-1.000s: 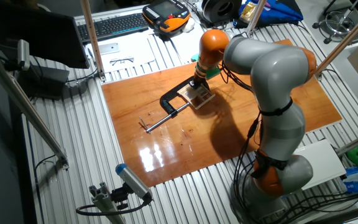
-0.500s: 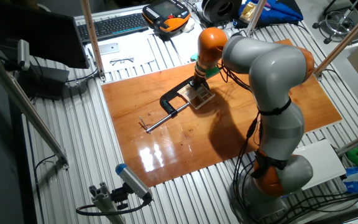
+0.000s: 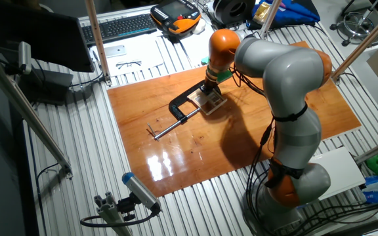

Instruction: Close a sliding window

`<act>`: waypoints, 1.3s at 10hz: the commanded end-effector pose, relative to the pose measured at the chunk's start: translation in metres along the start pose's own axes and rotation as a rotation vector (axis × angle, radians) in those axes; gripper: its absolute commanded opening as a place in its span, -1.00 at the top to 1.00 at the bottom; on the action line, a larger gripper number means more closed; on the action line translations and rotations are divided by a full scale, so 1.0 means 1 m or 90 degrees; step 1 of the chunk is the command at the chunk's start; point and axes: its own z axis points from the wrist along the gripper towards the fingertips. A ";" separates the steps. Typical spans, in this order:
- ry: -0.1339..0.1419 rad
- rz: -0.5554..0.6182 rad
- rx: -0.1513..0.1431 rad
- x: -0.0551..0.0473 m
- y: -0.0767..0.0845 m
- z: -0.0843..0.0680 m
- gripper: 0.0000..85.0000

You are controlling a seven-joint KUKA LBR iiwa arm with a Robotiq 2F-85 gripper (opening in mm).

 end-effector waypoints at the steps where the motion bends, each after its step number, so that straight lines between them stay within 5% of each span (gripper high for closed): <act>1: 0.001 0.000 0.000 0.000 0.000 0.000 1.00; 13: 0.015 0.002 0.007 0.004 0.000 -0.002 1.00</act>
